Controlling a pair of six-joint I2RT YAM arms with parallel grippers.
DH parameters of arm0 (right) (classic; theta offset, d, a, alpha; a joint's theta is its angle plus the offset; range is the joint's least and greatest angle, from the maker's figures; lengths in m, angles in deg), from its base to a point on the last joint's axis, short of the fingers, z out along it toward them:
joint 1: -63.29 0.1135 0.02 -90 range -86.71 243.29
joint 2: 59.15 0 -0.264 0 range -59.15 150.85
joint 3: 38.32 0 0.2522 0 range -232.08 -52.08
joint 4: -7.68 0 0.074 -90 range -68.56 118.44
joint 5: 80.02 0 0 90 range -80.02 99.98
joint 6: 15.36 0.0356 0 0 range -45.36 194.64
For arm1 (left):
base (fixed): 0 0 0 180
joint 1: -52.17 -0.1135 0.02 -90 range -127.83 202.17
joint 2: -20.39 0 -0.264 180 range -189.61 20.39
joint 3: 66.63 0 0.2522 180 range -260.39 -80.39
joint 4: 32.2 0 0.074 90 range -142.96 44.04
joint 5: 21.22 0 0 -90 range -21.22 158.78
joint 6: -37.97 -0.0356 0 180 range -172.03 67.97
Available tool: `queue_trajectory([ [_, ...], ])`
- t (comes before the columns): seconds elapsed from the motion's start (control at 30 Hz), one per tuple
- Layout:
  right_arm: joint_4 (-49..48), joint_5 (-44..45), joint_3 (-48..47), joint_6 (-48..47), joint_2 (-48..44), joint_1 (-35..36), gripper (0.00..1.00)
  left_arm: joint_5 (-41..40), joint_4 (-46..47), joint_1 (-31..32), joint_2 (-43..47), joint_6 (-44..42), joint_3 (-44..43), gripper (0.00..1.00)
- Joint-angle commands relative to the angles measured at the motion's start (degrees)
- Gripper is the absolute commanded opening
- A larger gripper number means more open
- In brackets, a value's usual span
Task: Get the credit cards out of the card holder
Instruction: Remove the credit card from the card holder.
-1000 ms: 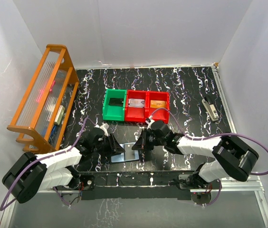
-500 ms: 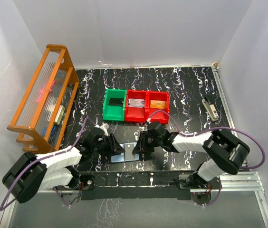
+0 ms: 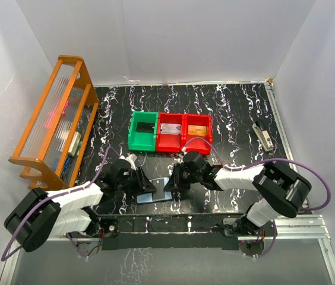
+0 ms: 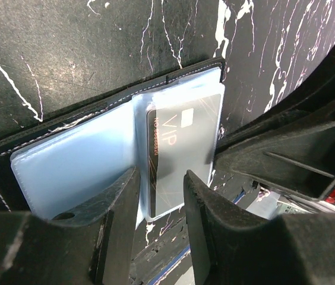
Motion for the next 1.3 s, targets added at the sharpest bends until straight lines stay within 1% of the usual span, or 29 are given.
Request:
queue_trajectory([
  [0.0, -1.1, 0.6, -2.8, -0.8, -3.6, 0.4, 0.10, 0.6, -1.1, 0.1, -0.5, -1.3, -1.9, 0.34],
  [0.13, -1.4, -1.1, -3.7, -0.9, -3.3, 0.5, 0.13, 1.0, -0.7, 0.1, -1.6, -1.5, -2.4, 0.35],
  [0.37, 0.0, -1.9, -5.9, -1.7, -1.5, 1.4, 0.22, 0.6, -0.9, 0.1, -0.6, -1.3, -2.3, 0.40],
  [0.47, 6.3, 1.2, -8.4, -2.7, -0.5, 2.1, 0.25, 0.2, -1.8, 0.1, 0.2, -1.3, -2.2, 0.41],
  [0.6, 12.1, 5.4, -10.9, -3.7, -0.4, 3.1, 0.27, -0.3, -2.8, 0.1, 1.1, -1.3, -2.0, 0.41],
  [0.7, 17.2, 9.7, -13.2, -4.8, -0.5, 4.2, 0.31, -0.6, -3.3, 0.1, 1.3, -1.5, -2.2, 0.41],
  [0.8, 20.7, 13.0, -15.0, -5.2, -0.4, 5.0, 0.33, -0.8, -3.3, 0.1, 1.3, -1.6, -2.3, 0.42],
  [0.9, 22.9, 15.6, -15.8, -5.4, -0.3, 5.4, 0.36, -0.7, -3.5, 0.1, 1.3, -1.7, -2.5, 0.42],
  [1.07, 22.6, 15.7, -15.9, -5.2, 0.1, 5.7, 0.38, -0.8, -3.9, 0.1, 1.9, -1.8, -2.4, 0.42],
  [1.17, 19.0, 12.4, -15.1, -5.5, 0.9, 5.7, 0.38, -0.8, -3.8, 0.1, 2.0, -1.7, -2.2, 0.42],
  [1.27, 14.7, 9.7, -13.8, -4.5, 1.6, 5.7, 0.35, -0.9, -3.8, 0.1, 2.1, -1.7, -2.2, 0.41],
])
